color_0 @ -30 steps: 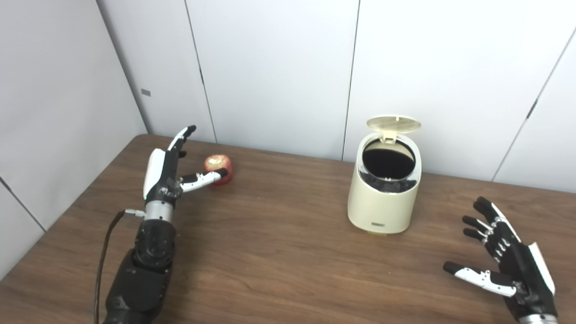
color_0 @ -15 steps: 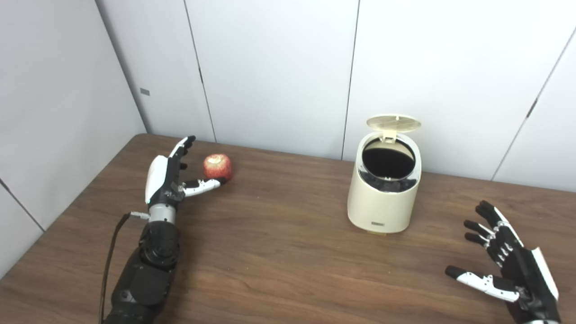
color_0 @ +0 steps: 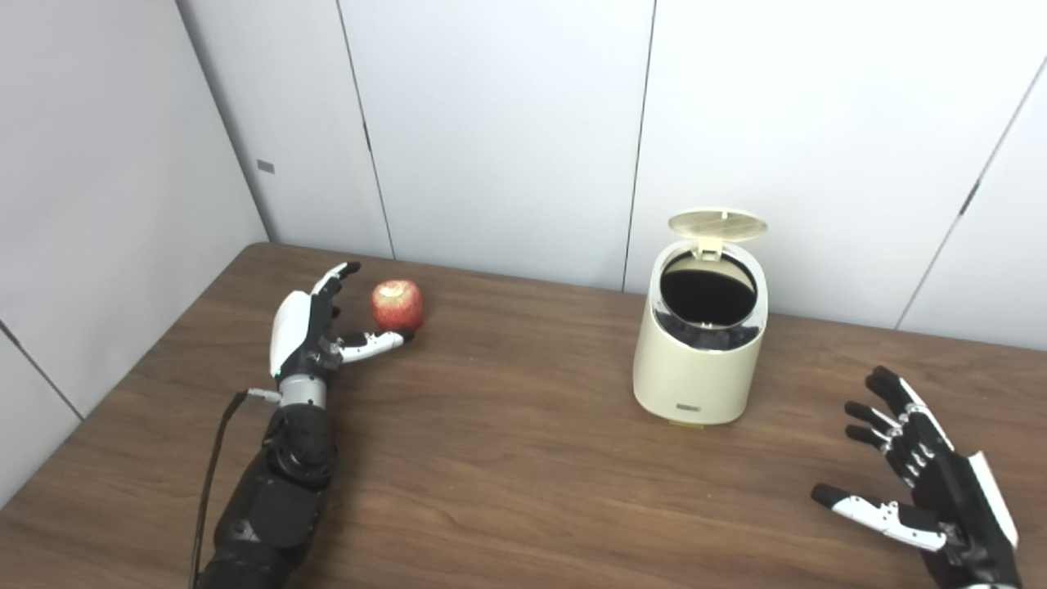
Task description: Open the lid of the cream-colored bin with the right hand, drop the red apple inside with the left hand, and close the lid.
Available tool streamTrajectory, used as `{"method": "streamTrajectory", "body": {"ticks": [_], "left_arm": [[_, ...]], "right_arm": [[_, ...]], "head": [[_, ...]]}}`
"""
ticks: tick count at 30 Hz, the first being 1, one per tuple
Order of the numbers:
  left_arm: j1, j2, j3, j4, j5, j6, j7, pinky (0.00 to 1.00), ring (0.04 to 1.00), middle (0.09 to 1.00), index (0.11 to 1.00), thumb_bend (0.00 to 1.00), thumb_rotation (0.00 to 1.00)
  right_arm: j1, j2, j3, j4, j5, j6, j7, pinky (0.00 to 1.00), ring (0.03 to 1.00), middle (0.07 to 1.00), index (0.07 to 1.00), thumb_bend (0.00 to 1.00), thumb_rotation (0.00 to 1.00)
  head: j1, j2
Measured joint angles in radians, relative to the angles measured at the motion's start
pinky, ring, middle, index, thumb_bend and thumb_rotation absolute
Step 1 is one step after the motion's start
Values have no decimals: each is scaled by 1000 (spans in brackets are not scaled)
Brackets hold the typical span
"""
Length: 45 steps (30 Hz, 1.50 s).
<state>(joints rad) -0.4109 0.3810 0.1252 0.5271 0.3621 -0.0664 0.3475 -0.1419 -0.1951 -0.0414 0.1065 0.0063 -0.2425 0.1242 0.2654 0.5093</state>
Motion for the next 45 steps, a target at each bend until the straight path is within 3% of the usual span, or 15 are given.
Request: {"method": "streamTrajectory", "body": {"ticks": [8, 10, 17, 33, 40, 45], "left_arm": [[-21, -3, -15, 73, -8, -24, 17, 747, 832, 849, 855, 912, 154], [-24, -3, -17, 94, -13, -51, 27, 774, 846, 856, 851, 902, 145], [-53, -6, -20, 167, -42, -110, 45, 730, 802, 811, 832, 909, 92], [-89, -6, -25, 228, -87, -138, 59, 658, 767, 808, 846, 910, 122], [-96, -6, -31, 239, -99, -141, 58, 691, 785, 815, 850, 888, 85], [-118, 4, -80, 288, -44, -155, 110, 597, 697, 748, 792, 897, 40]], "right_arm": [[7, -11, 1, -5, 4, -1, 6, 749, 815, 926, 907, 632, 1], [8, -12, 1, -5, 6, -1, 9, 759, 815, 923, 905, 634, 4], [9, -13, 1, -6, 6, -1, 14, 750, 817, 923, 905, 639, 33], [10, -16, 1, -5, 4, -1, 20, 732, 790, 911, 880, 656, 58], [11, -16, 1, -6, -4, -1, 20, 730, 787, 909, 876, 648, 55], [12, -17, 1, -7, 0, -1, 20, 739, 786, 913, 876, 646, 44]], "head": [[-3, 9], [-3, 9], [-11, 15], [-17, 23], [-21, 25], [-25, 29]]}}
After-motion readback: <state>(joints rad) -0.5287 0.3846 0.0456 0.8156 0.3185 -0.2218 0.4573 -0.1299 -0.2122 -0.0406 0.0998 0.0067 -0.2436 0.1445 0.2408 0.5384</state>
